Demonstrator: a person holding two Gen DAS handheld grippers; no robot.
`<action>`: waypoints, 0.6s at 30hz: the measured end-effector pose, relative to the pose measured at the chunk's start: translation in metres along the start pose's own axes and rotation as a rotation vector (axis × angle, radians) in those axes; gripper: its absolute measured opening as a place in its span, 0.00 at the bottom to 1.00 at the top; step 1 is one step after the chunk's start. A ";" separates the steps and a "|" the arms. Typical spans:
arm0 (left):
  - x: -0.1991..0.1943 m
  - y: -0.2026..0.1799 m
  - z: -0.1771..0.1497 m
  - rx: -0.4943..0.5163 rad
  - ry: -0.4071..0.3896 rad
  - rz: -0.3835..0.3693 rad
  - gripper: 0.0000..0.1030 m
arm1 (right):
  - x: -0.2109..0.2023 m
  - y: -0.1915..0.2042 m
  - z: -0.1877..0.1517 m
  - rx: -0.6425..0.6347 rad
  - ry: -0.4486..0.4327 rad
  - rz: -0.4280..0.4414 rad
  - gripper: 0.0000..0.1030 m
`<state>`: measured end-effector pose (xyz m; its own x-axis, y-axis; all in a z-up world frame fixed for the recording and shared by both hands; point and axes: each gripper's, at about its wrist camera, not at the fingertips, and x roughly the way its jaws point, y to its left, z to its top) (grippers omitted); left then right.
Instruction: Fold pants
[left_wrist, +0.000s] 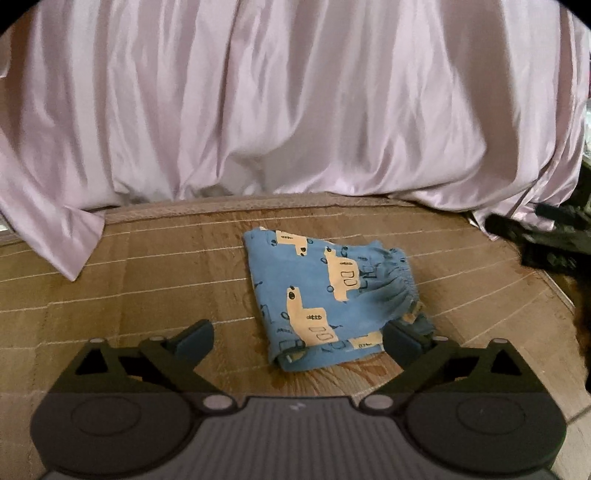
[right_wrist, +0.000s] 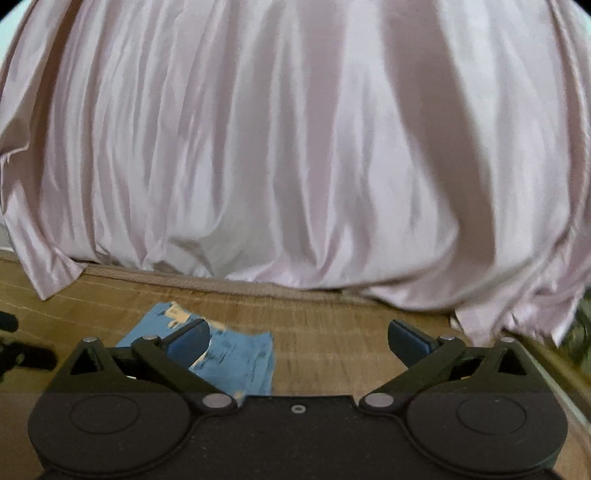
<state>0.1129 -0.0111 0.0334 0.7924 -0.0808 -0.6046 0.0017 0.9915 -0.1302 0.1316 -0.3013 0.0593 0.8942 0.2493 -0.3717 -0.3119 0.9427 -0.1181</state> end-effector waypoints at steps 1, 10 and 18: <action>-0.005 0.000 -0.002 -0.004 -0.009 0.004 1.00 | -0.010 0.002 -0.006 0.019 0.009 -0.005 0.99; -0.037 0.000 -0.037 0.029 -0.022 0.044 1.00 | -0.073 0.021 -0.052 0.096 0.033 -0.017 0.99; -0.045 -0.009 -0.058 0.095 -0.023 0.071 1.00 | -0.062 0.014 -0.068 0.113 0.083 0.018 0.99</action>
<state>0.0415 -0.0221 0.0159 0.8065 -0.0084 -0.5912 0.0017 0.9999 -0.0118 0.0501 -0.3183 0.0185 0.8577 0.2520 -0.4482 -0.2857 0.9583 -0.0080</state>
